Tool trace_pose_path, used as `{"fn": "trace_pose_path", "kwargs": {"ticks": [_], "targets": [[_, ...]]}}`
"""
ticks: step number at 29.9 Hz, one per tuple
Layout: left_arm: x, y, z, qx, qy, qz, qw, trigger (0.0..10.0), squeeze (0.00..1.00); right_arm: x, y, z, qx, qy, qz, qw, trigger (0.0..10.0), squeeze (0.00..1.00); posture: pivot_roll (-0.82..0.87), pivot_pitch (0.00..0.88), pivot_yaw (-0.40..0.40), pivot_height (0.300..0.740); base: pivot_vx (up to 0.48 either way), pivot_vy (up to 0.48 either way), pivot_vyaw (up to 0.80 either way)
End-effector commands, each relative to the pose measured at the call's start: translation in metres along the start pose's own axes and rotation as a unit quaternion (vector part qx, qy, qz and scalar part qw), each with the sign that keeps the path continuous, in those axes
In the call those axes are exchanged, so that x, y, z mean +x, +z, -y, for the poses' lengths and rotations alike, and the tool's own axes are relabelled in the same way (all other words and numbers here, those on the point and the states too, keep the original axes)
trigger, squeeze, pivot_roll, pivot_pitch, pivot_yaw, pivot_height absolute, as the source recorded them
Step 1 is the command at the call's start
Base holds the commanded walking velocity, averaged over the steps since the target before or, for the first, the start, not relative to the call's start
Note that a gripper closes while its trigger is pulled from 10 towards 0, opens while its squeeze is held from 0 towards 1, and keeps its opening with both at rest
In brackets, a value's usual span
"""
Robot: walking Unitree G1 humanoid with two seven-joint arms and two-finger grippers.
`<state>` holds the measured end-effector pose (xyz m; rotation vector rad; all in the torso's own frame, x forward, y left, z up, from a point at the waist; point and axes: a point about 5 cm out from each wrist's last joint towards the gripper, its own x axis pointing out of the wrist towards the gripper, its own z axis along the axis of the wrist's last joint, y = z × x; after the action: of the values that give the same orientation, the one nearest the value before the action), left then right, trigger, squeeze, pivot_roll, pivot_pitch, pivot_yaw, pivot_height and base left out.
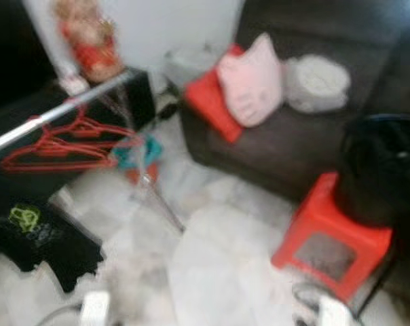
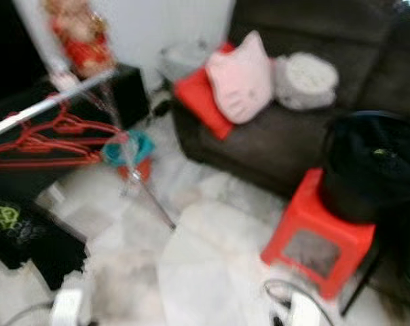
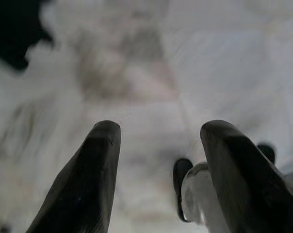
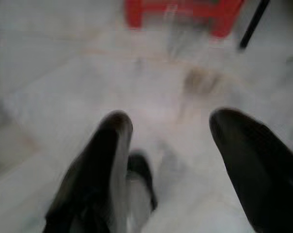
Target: Hang hanger
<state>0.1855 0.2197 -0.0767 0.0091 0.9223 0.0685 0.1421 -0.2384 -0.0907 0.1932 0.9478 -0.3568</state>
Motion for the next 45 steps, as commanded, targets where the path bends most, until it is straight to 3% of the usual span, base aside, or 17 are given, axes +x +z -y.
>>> {"fn": "trace_pose_path", "kwargs": {"ticks": [1, 17, 23, 30, 35, 41, 44, 45], "targets": [[-0.003, -0.006, -0.015, 0.001, 0.019, -0.008, 1.0, 10.0, 0.0, 0.001, 0.002, -0.013, 0.0, 0.017, 0.001, 1.0, 10.0, 0.0, 0.04, 0.0, 0.017, 0.74, 0.341, 0.0, -0.73], [-0.002, -0.005, -0.008, 0.001, 0.011, -0.009, 1.0, 10.0, 0.0, 0.001, 0.002, -0.007, 0.004, 0.012, 0.005, 1.0, 10.0, 0.0, 0.03, 0.0, 0.018, 0.74, 0.217, 0.0, -0.72], [-0.002, -0.007, -0.007, 0.0, 0.009, -0.009, 1.0, 10.0, 0.0, 0.0, 0.002, -0.008, 0.006, 0.014, 0.014, 1.0, 10.0, 0.0, 0.03, 0.0, 0.017, 0.74, 0.0, 0.0, 0.0], [-0.003, -0.009, -0.007, -0.004, 0.009, -0.012, 1.0, 10.0, 0.0, 0.001, 0.001, -0.038, 0.002, 0.029, 0.015, 0.999, 10.0, 0.0, 0.03, 0.0, 0.016, 0.74, 0.0, 0.0, 0.0], [-0.002, -0.006, -0.008, -0.001, 0.01, -0.012, 1.0, 10.0, 0.0, 0.002, 0.001, -0.043, 0.0, 0.03, 0.013, 0.999, 10.0, 0.0, 0.03, 0.0, 0.016, 0.74, 0.0, 0.0, 0.0], [-0.002, -0.006, -0.009, 0.004, 0.01, -0.015, 1.0, 10.0, 0.0, 0.001, 0.001, -0.028, -0.006, 0.029, 0.014, 0.999, 10.0, 0.0, 0.03, 0.0, 0.018, 0.74, 0.0, 0.0, -0.67], [-0.003, -0.007, -0.01, 0.007, 0.01, -0.016, 1.0, 10.0, 0.0, -0.001, -0.001, -0.005, 0.007, 0.017, 0.015, 1.0, 10.0, 0.0, 0.03, 0.0, 0.022, 0.74, 0.08, 0.0, -0.32], [-0.003, -0.007, -0.01, 0.007, 0.01, -0.016, 1.0, 10.0, 0.0, -0.001, -0.001, -0.005, 0.007, 0.017, 0.015, 1.0, 10.0, 0.0, 0.03, 0.0, 0.022, 0.74, 0.24, 0.0, 0.0]]}}
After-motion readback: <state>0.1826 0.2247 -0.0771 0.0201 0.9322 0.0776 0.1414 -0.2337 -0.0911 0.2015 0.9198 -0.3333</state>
